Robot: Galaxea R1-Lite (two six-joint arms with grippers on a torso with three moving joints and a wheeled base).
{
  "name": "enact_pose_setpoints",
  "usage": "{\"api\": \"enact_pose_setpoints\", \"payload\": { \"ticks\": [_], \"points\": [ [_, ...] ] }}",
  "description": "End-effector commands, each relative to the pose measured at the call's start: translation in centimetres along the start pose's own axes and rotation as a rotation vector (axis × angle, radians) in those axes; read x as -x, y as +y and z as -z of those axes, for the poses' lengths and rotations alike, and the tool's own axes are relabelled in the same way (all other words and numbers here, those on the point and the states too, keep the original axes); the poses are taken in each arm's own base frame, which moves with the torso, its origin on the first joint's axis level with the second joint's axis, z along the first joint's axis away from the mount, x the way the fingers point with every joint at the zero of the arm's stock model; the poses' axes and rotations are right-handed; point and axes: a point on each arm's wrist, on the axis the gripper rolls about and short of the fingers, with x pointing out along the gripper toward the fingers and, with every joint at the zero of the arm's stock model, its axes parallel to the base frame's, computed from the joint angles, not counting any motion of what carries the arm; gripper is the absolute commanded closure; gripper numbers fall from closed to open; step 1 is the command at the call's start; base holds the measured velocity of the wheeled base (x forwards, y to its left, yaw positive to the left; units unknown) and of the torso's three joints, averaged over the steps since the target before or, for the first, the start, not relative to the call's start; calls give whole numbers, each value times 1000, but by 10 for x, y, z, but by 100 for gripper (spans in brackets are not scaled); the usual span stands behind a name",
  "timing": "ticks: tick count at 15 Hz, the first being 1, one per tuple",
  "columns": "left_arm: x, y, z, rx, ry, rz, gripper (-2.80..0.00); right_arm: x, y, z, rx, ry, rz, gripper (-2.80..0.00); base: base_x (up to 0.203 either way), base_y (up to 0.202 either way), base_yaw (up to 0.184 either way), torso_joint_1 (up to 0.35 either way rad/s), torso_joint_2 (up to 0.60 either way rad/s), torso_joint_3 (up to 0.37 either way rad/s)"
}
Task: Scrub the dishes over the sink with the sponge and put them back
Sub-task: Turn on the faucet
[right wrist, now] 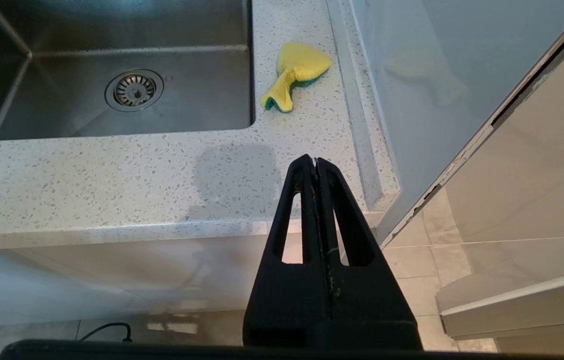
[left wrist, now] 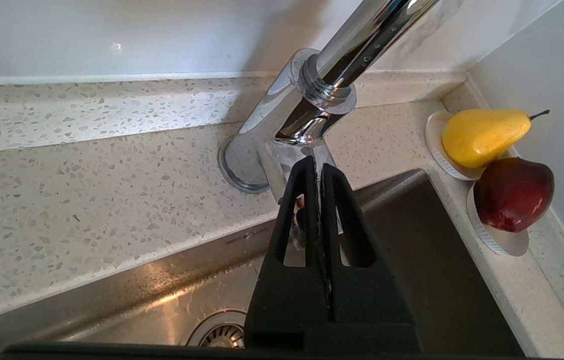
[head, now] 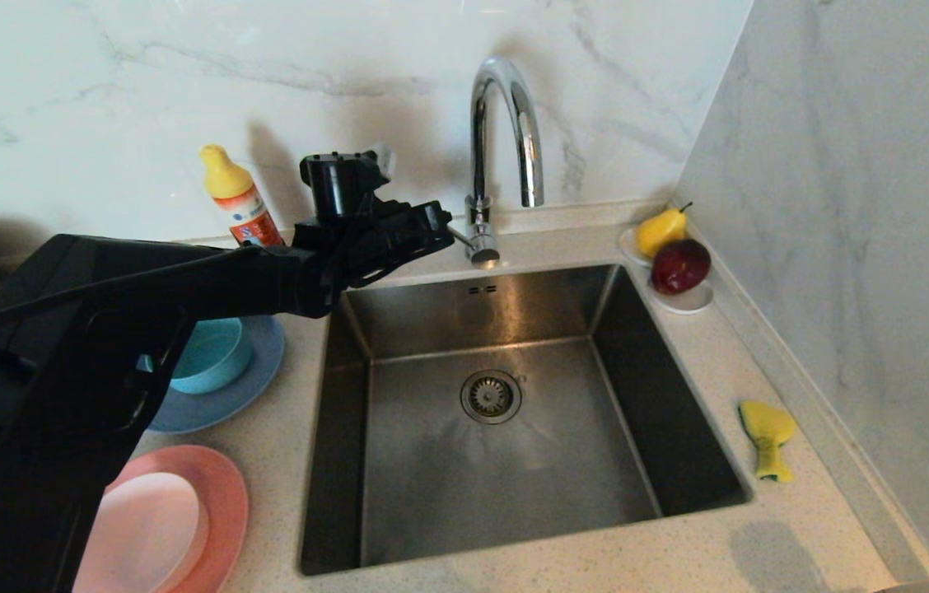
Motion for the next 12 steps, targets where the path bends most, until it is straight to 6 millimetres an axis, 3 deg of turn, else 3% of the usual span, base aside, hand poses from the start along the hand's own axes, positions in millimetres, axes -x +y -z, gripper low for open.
{"api": "enact_pose_setpoints", "payload": {
  "ticks": [1,12],
  "points": [
    [-1,1,2,3,3,0,0,0,0,0,0,0,-1,0,0,0,0,0,0,0],
    [-2,-6,11,12,49,5,0,0,0,0,0,-1,-1,0,0,0,0,0,0,0]
  ]
}}
